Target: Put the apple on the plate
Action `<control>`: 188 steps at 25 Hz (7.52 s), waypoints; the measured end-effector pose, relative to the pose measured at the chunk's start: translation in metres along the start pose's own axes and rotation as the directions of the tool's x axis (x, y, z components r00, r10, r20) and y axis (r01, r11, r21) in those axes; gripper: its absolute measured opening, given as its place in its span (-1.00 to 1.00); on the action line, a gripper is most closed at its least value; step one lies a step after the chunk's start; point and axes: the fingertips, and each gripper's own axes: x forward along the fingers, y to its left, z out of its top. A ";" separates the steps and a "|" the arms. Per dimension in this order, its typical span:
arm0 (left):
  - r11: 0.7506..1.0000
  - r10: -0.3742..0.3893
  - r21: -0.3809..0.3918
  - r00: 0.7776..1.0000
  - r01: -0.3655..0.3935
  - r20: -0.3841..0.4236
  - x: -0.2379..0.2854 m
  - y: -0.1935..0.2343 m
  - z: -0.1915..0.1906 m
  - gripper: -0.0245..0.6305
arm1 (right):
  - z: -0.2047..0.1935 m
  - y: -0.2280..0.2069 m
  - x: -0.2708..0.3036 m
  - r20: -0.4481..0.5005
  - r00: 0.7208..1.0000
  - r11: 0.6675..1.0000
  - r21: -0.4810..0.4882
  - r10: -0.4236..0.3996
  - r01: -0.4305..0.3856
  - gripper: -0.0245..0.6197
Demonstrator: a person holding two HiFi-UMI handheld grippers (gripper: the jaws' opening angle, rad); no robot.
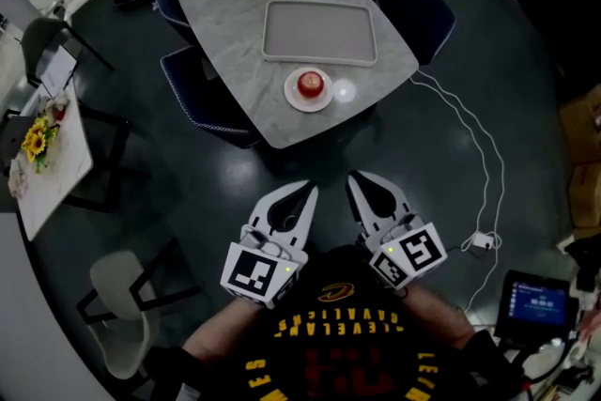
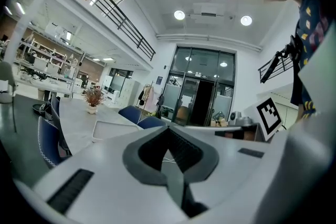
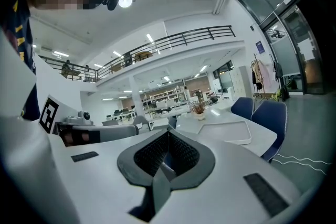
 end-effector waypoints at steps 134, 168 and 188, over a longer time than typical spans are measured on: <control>0.566 -0.032 -0.802 0.967 -0.190 -0.252 0.189 0.280 -0.101 -0.86 | -0.112 -0.227 0.216 -0.240 0.971 0.606 0.774 0.009 0.186 -0.83; 0.494 -0.076 -0.868 0.993 -0.045 -0.095 0.316 0.316 -0.010 -0.86 | -0.009 -0.342 0.283 -0.065 0.998 0.509 0.860 0.027 0.042 -0.85; 0.443 -0.067 -0.887 0.981 -0.135 -0.183 0.393 0.378 -0.051 -0.86 | -0.041 -0.411 0.349 -0.146 0.988 0.464 0.880 0.055 0.104 -0.85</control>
